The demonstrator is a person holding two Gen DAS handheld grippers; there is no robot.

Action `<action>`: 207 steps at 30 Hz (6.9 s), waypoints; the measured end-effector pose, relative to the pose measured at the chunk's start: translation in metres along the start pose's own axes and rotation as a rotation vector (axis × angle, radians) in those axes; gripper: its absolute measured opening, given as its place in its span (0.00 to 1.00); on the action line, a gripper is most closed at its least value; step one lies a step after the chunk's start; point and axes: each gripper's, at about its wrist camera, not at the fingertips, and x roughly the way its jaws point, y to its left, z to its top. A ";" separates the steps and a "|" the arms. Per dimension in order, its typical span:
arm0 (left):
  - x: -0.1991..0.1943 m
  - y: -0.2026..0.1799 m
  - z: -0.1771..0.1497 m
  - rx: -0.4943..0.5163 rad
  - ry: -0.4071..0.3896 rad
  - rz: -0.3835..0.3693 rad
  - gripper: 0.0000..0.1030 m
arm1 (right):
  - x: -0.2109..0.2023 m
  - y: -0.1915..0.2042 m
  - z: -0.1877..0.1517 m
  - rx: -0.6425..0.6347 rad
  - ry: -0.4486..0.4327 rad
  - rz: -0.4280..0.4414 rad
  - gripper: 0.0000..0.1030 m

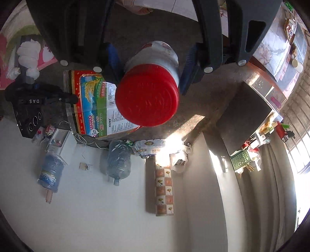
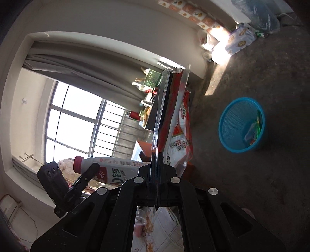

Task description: Collect trash

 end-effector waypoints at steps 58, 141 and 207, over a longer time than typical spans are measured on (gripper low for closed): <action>-0.017 0.139 -0.065 -0.295 0.067 0.128 0.69 | 0.178 -0.124 0.067 -0.298 0.027 -0.810 0.00; -0.235 0.166 -0.397 -0.837 -0.129 0.465 0.75 | 0.198 0.156 -0.221 -0.945 0.408 -0.161 0.71; -0.050 0.265 -0.192 -0.554 0.198 0.090 0.00 | 0.190 0.103 -0.186 -0.805 0.423 -0.227 0.03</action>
